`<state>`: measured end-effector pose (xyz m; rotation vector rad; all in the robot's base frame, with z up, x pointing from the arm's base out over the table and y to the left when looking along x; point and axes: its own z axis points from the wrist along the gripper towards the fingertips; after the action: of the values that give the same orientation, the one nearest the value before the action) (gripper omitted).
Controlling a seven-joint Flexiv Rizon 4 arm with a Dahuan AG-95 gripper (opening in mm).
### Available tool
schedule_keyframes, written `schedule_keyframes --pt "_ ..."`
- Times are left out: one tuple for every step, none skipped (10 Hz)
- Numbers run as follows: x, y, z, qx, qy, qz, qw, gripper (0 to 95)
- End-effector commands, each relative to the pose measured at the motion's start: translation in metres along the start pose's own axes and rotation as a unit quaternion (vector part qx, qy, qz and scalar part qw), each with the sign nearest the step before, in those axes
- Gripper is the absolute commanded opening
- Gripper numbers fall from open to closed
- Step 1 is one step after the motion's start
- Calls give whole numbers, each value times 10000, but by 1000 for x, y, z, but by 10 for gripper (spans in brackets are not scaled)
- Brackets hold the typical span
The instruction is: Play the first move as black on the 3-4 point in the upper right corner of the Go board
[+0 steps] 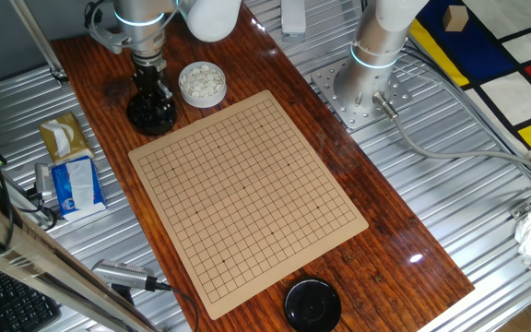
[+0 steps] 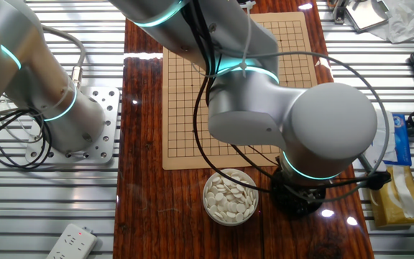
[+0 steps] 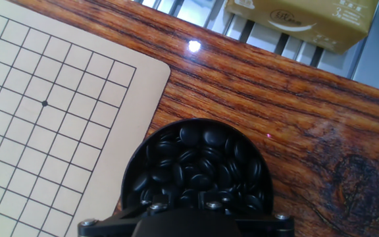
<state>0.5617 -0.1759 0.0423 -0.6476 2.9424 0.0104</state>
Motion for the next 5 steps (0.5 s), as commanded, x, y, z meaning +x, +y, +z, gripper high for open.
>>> schedule_keyframes --pt "0 0 -2 7 12 -7 10000 190" --pt "0 0 -2 8 11 -7 10000 190" --pt "0 0 -2 9 12 -9 10000 190" --pt "0 0 -2 10 12 -10 10000 190" --pt "0 0 -2 10 12 -11 10000 190"
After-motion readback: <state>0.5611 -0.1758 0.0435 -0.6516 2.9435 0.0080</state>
